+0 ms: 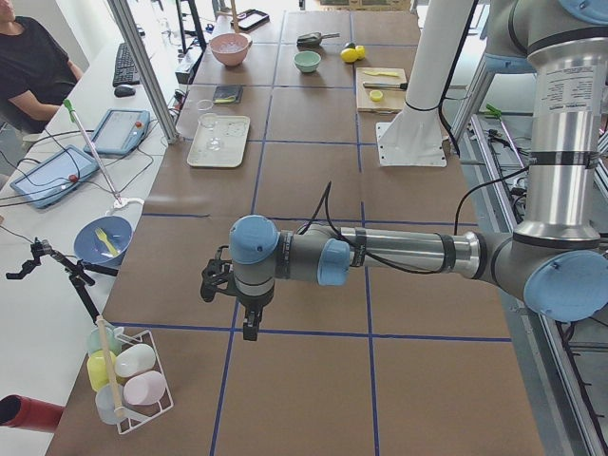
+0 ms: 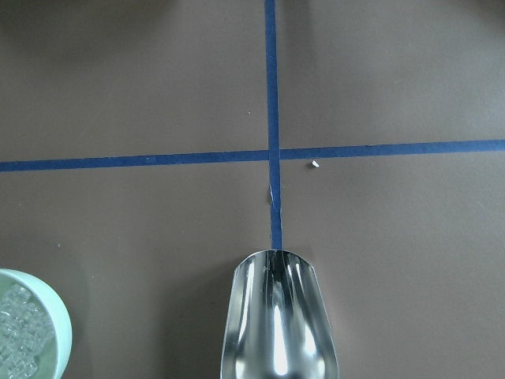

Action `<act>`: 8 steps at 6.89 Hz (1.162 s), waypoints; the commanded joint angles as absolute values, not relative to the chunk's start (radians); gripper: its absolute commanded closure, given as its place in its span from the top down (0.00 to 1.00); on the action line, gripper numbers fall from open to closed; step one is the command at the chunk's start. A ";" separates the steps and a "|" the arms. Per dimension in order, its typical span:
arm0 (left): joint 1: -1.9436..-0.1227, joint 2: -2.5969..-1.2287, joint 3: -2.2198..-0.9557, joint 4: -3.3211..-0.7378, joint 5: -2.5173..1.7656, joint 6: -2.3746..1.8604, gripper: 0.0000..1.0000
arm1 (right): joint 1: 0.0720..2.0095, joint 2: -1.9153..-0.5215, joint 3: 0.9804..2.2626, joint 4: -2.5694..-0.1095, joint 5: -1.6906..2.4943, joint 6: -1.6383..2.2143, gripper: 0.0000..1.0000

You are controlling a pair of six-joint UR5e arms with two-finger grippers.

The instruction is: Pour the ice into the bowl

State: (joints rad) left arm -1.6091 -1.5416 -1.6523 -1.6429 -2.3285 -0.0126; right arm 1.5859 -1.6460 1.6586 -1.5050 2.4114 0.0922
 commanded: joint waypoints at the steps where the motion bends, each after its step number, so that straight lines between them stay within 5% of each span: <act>1: -1.609 -1.542 -1.654 -1.643 -2.329 -0.014 1.00 | 1.586 -1.646 1.660 -1.505 2.411 0.089 1.00; 8: -1.609 -1.543 -1.652 -1.643 -2.329 -0.017 1.00 | 1.585 -1.643 1.660 -1.505 2.411 0.098 1.00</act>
